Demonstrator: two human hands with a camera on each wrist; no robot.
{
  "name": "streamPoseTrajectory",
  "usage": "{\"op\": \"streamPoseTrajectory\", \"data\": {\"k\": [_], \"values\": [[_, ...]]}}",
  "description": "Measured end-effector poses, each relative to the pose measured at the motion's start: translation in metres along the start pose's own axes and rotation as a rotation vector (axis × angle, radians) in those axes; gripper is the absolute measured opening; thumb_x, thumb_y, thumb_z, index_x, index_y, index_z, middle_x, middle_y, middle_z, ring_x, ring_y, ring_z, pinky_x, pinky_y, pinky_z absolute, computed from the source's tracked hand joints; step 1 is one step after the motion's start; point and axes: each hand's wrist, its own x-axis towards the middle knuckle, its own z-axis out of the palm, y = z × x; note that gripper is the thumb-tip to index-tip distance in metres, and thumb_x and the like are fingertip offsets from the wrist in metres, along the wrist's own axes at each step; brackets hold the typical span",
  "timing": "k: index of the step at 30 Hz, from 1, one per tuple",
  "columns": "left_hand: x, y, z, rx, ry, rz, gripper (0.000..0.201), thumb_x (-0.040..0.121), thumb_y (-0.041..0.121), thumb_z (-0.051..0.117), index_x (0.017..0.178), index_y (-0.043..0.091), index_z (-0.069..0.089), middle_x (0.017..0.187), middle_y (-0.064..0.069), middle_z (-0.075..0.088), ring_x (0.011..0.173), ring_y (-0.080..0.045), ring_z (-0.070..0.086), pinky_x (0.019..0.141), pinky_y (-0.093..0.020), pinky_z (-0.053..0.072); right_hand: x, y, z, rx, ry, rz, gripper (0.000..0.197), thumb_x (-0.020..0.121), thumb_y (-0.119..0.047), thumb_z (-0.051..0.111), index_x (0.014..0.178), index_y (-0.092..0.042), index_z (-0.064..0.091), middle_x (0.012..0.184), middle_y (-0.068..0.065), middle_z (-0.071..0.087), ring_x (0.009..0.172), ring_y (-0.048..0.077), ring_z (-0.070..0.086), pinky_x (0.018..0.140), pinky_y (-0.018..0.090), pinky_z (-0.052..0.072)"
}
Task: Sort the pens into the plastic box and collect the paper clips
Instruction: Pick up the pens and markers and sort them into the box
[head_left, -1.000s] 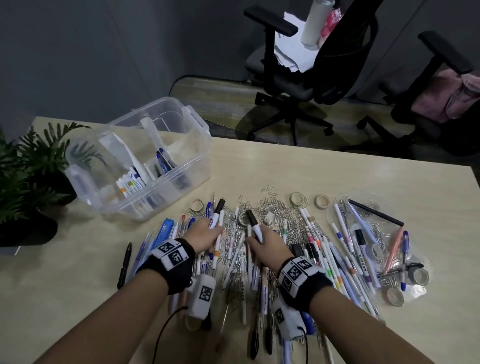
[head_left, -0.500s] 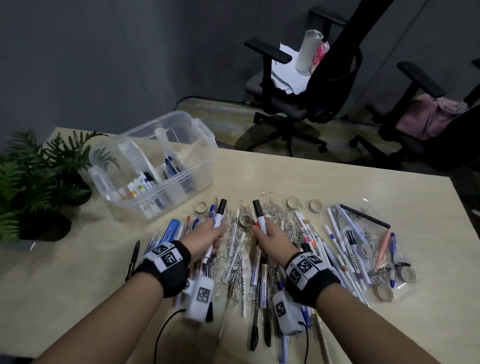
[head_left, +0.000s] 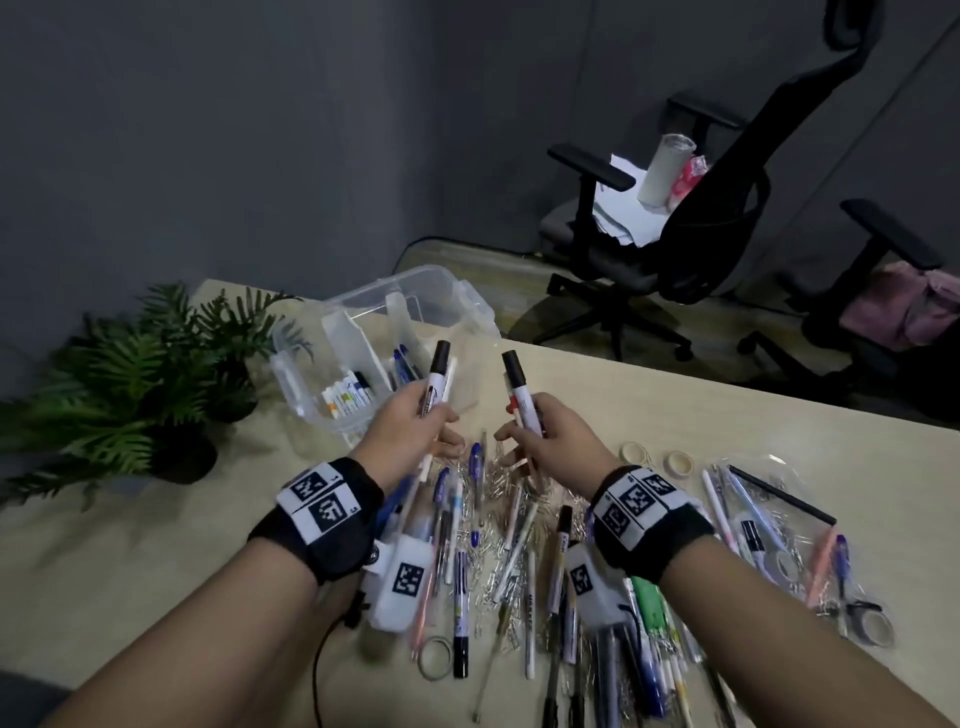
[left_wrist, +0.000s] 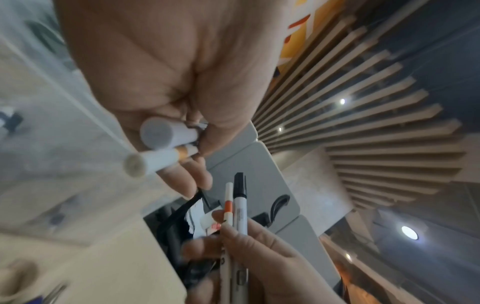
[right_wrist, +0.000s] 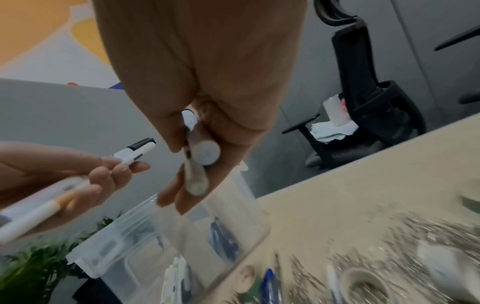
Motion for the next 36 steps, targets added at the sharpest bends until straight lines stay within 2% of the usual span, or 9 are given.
{"op": "streamPoseTrajectory", "data": {"k": [4,9,13,17,22,25,28,32,36], "values": [[0.005,0.021,-0.038,-0.123,0.126,0.047,0.018,0.095,0.003,0.051,0.113,0.001,0.051,0.092,-0.014,0.062,0.072,-0.021,0.069,0.065,-0.031,0.06,0.026,-0.029,0.019,-0.086,-0.056,-0.083,0.012,0.098,-0.023,0.049,0.109,-0.026,0.047,0.08,0.007,0.066,0.05,0.025,0.057,0.045,0.031,0.048],[0.022,0.025,-0.084,-0.155,0.244,-0.009,0.025,0.093,-0.001,0.052,0.117,0.0,0.046,0.099,-0.022,0.062,0.078,-0.023,0.068,0.063,-0.031,0.06,0.065,-0.061,0.054,-0.246,-0.031,-0.187,0.029,0.092,-0.005,0.045,0.119,-0.013,0.05,0.079,-0.003,0.051,0.056,0.009,0.049,0.042,0.01,0.037],[0.043,0.016,-0.106,-0.161,0.282,-0.078,0.02,0.094,-0.002,0.05,0.114,0.001,0.048,0.102,-0.017,0.06,0.085,-0.021,0.066,0.074,-0.039,0.059,0.095,-0.072,0.087,-0.275,-0.027,-0.274,0.023,0.09,-0.004,0.045,0.111,-0.009,0.056,0.09,0.013,0.056,0.064,0.019,0.054,0.045,0.016,0.04],[0.057,0.009,-0.117,-0.086,0.256,-0.11,0.015,0.091,0.002,0.056,0.107,0.005,0.055,0.099,-0.015,0.067,0.086,-0.022,0.069,0.079,-0.044,0.058,0.114,-0.067,0.116,-0.396,0.042,-0.317,0.028,0.091,-0.01,0.047,0.117,-0.009,0.057,0.105,0.012,0.058,0.094,0.025,0.056,0.074,0.026,0.043],[0.071,-0.001,-0.123,-0.033,0.229,-0.162,0.015,0.082,0.013,0.057,0.096,0.009,0.061,0.092,-0.018,0.069,0.087,-0.033,0.068,0.082,-0.053,0.055,0.131,-0.056,0.141,-0.519,0.072,-0.275,0.031,0.096,-0.029,0.043,0.123,-0.016,0.052,0.111,0.01,0.057,0.102,0.028,0.056,0.082,0.035,0.045],[0.07,-0.002,-0.125,-0.032,0.212,-0.204,0.034,0.081,0.023,0.058,0.11,0.005,0.055,0.095,-0.014,0.063,0.089,-0.029,0.063,0.074,-0.04,0.054,0.13,-0.053,0.144,-0.511,0.064,-0.249,0.038,0.098,-0.034,0.041,0.13,-0.014,0.047,0.121,0.013,0.051,0.114,0.03,0.048,0.097,0.04,0.04],[0.069,-0.002,-0.125,-0.07,0.223,-0.213,0.052,0.082,0.029,0.06,0.127,0.005,0.048,0.103,-0.008,0.06,0.093,-0.022,0.06,0.075,-0.036,0.052,0.119,-0.056,0.133,-0.388,0.102,-0.291,0.035,0.099,-0.028,0.044,0.13,-0.013,0.051,0.122,0.011,0.051,0.117,0.024,0.046,0.102,0.033,0.035],[0.057,0.004,-0.122,0.024,0.243,-0.122,0.024,0.091,0.026,0.056,0.112,0.017,0.056,0.112,-0.007,0.061,0.105,-0.023,0.059,0.095,-0.043,0.049,0.093,-0.05,0.101,-0.202,0.208,-0.371,0.022,0.097,-0.02,0.049,0.114,-0.016,0.062,0.105,-0.003,0.057,0.095,0.004,0.051,0.087,0.015,0.037],[0.037,0.005,-0.105,0.026,0.131,-0.057,0.013,0.093,0.014,0.055,0.103,0.011,0.062,0.096,-0.007,0.065,0.086,-0.018,0.062,0.072,-0.031,0.05,0.061,-0.021,0.065,-0.158,0.247,-0.292,0.012,0.095,-0.019,0.053,0.102,-0.021,0.062,0.093,-0.009,0.06,0.077,-0.007,0.052,0.068,0.008,0.037]]}}
